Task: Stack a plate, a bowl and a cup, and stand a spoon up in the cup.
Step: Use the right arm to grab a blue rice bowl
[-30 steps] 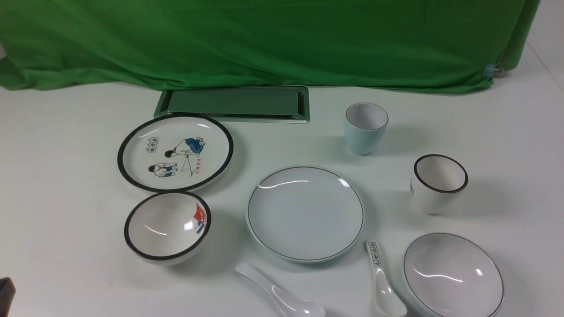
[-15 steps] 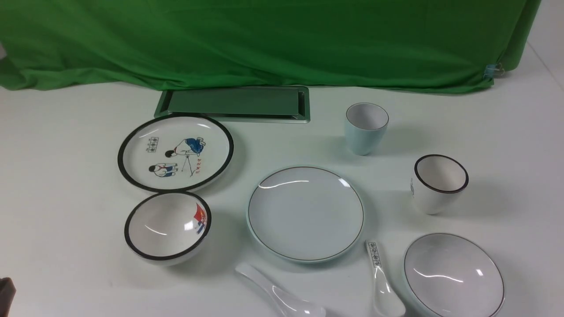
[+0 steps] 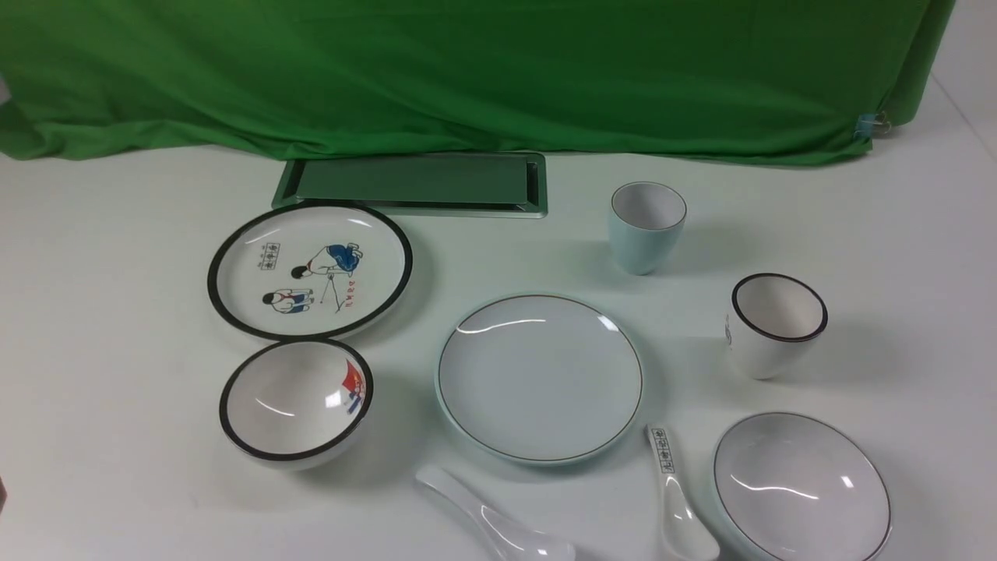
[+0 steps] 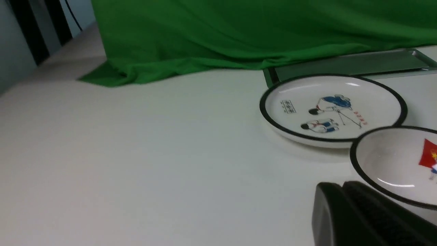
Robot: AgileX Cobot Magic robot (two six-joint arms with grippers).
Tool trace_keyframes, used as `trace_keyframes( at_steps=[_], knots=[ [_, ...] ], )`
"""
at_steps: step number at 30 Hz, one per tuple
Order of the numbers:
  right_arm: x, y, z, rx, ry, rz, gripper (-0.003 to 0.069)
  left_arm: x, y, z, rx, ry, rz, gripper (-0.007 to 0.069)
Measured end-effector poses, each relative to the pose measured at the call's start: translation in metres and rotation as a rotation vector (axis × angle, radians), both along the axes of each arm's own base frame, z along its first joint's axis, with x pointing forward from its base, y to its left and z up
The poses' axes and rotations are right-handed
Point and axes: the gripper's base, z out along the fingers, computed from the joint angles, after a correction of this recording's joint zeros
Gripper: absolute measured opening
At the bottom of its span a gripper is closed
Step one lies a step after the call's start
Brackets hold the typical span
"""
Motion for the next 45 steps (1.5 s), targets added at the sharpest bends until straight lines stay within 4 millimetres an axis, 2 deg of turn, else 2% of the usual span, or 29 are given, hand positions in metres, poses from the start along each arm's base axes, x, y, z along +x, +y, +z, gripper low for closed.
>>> trace_keyframes(
  at_steps=[4,8,11,12,13,14,17,18,21,30,33,34,35,36,38,41,42,43,44,45],
  knots=[
    [0.000,0.000,0.000,0.039,-0.002,-0.009,0.0242,0.000,0.000,0.007,0.015,-0.078,-0.004,-0.0029],
    [0.000,0.000,0.000,0.095,-0.006,-0.021,0.0242,0.000,-0.001,0.009,-0.087,-0.107,-0.008,-0.0029],
    [0.000,0.003,0.000,0.433,-0.021,-0.070,0.0242,0.000,-0.002,0.010,-0.420,-0.144,-0.013,-0.0029],
    [0.000,0.003,0.000,0.486,-0.023,-0.079,0.0242,0.000,-0.002,0.010,-0.480,-0.152,-0.014,-0.0029],
    [0.000,0.005,0.000,0.730,-0.026,-0.116,0.0242,0.000,-0.002,0.011,-0.737,-0.177,-0.016,-0.0029],
    [0.000,0.005,0.000,0.829,-0.027,-0.133,0.0242,0.000,-0.002,0.011,-0.856,-0.185,-0.017,-0.0029],
    [0.000,0.006,0.000,1.012,-0.028,-0.167,0.0242,0.000,-0.002,0.011,-1.142,-0.201,-0.019,-0.0029],
    [0.000,0.006,0.000,1.026,-0.028,-0.170,0.0242,0.000,-0.002,0.012,-1.182,-0.203,-0.020,-0.0029],
    [0.000,0.006,0.000,0.999,-0.027,-0.164,0.0242,0.000,-0.002,0.012,-1.217,-0.205,-0.020,-0.0029],
    [0.000,0.006,0.001,0.774,-0.029,-0.106,0.0236,0.000,-0.001,0.013,-1.323,-0.235,-0.019,-0.0029],
    [0.000,0.006,0.007,0.628,-0.038,-0.067,0.0190,-0.003,-0.004,0.030,-1.236,-0.219,-0.057,-0.0029],
    [-0.001,0.006,0.016,0.564,-0.061,-0.045,0.0158,-0.007,-0.006,0.045,-1.177,-0.238,-0.085,-0.0029],
    [-0.001,0.006,0.018,0.540,-0.065,-0.038,0.0151,-0.007,-0.006,0.047,-1.161,-0.236,-0.089,-0.0029],
    [-0.002,0.006,0.032,0.443,-0.094,-0.011,0.0092,-0.012,-0.008,0.064,-1.074,-0.246,-0.115,-0.0029],
    [-0.002,0.007,0.055,0.316,-0.111,0.017,0.0035,-0.011,-0.010,0.083,-0.970,-0.207,-0.123,-0.0029],
    [0.008,0.007,0.086,0.121,-0.061,0.051,0.0013,0.002,-0.016,0.103,-0.781,-0.016,-0.122,-0.0029],
    [0.011,0.007,0.087,0.093,-0.042,0.057,0.0013,0.004,-0.016,0.104,-0.750,0.003,-0.124,-0.0029],
    [0.022,0.007,0.107,-0.014,0.015,0.083,0.0013,0.019,-0.020,0.110,-0.620,0.178,-0.139,-0.0029],
    [0.025,0.007,0.108,-0.042,0.036,0.091,0.0013,0.021,-0.020,0.111,-0.586,0.198,-0.146,-0.0029],
    [0.038,0.007,0.122,-0.119,0.110,0.125,0.0013,0.035,-0.023,0.116,-0.455,0.354,-0.185,-0.0029]
  ],
)
